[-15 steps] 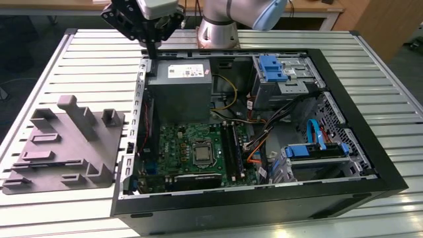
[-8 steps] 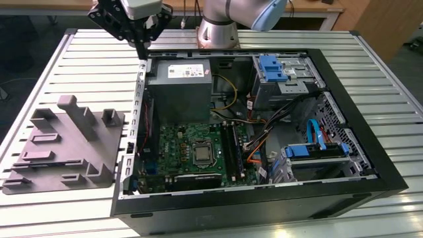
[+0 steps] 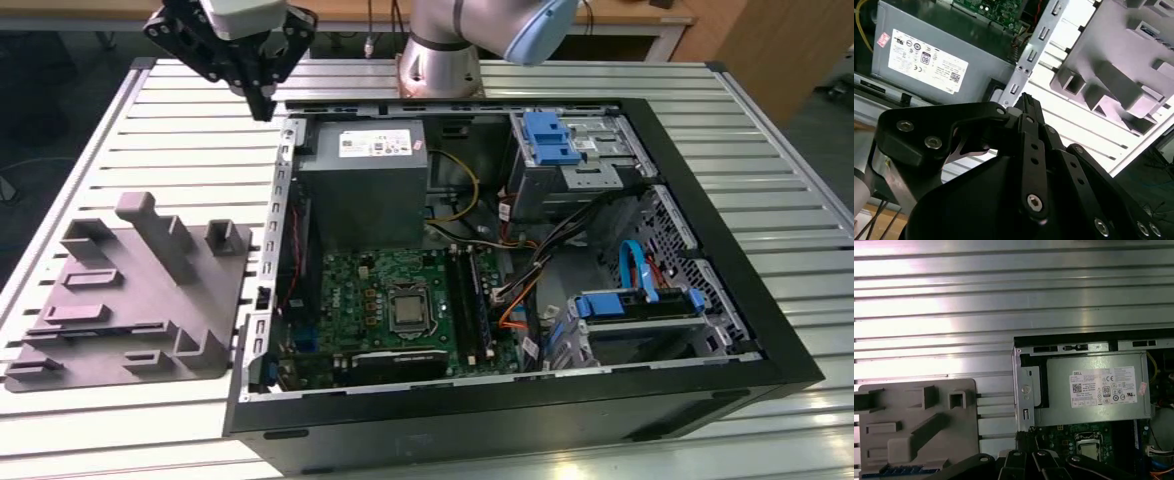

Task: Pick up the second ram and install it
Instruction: 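Reach for the second ram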

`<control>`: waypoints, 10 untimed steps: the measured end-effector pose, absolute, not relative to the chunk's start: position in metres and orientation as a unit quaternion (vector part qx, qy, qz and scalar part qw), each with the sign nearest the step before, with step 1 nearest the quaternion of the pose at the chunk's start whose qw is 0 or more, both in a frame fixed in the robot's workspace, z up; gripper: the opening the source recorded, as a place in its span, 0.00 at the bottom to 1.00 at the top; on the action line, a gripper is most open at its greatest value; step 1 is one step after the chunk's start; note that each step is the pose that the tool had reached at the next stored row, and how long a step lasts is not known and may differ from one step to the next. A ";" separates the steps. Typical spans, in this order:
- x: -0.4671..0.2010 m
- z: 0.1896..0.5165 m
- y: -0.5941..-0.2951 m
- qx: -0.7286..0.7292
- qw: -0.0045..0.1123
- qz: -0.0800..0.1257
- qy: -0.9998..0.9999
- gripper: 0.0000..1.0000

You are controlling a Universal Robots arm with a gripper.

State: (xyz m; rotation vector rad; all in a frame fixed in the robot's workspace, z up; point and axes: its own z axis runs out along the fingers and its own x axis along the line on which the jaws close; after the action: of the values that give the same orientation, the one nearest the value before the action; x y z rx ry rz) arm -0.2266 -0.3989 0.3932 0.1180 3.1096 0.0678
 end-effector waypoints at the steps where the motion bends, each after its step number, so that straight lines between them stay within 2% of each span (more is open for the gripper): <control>1: -0.230 0.393 -0.399 0.038 0.015 0.022 0.999 0.10; 10: -0.267 0.393 -0.399 0.038 0.015 0.022 0.999 0.10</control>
State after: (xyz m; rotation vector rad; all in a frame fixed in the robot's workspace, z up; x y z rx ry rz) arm -0.2672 -0.3989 0.3928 0.1178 3.1085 0.0679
